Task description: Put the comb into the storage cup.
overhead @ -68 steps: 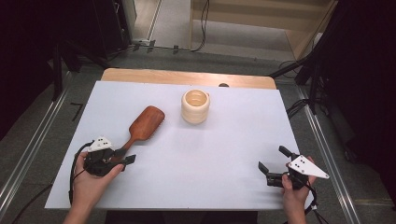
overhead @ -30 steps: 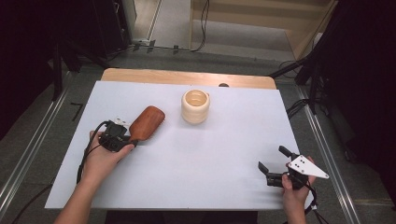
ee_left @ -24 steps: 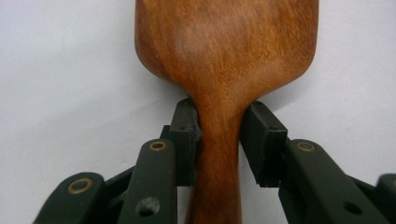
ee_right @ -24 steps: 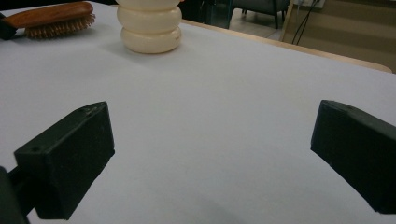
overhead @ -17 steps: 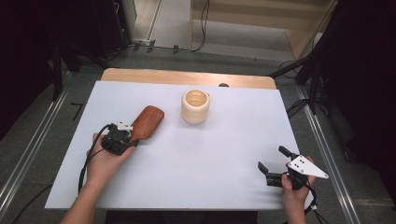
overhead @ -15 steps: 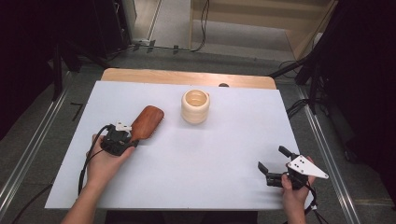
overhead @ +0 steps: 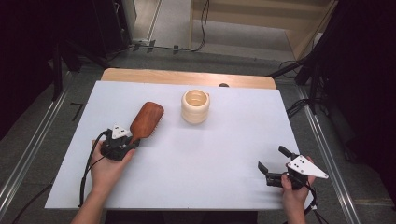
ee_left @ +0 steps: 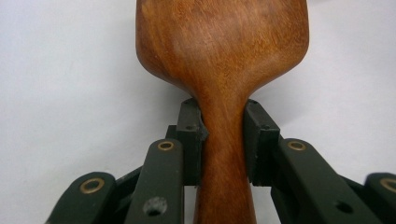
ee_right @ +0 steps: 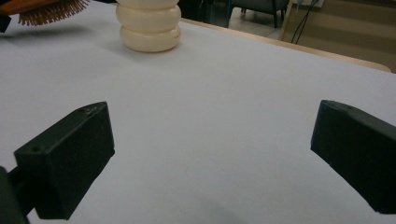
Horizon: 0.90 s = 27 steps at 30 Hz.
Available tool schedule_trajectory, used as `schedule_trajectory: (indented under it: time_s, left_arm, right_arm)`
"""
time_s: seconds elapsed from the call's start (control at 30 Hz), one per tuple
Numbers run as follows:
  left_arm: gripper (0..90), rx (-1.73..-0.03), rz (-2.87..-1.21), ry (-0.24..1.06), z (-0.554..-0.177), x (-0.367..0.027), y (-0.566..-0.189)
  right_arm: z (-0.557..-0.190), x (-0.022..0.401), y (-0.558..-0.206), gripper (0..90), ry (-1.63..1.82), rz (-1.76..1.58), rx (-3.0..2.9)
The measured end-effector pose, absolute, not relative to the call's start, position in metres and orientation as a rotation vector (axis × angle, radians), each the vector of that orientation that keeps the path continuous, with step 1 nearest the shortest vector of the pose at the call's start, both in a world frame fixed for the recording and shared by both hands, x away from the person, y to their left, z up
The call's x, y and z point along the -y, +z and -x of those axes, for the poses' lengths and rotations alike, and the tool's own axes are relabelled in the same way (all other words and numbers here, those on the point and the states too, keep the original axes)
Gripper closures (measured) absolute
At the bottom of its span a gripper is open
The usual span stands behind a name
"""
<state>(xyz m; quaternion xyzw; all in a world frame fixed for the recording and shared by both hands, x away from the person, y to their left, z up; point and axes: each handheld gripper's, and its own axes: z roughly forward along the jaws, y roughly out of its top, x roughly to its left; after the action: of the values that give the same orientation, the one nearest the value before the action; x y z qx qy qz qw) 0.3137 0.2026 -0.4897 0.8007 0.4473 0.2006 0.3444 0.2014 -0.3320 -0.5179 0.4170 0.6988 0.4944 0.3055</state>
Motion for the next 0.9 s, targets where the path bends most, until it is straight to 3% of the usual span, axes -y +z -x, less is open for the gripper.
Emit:
schedule_trajectory:
  time_s: [0.53, 0.9]
  left_arm:
    - [71.7, -1.076, -1.891, 0.568, -0.272, -0.198, -0.477]
    - [71.7, -1.039, -1.840, 0.535, -0.260, -0.186, -0.479]
  right_arm:
    - [-0.201, 0.330, -0.512, 0.0, 1.360, -1.110, -1.868]
    - [-0.204, 0.291, -0.480, 0.0, 1.405, -1.059, -1.917]
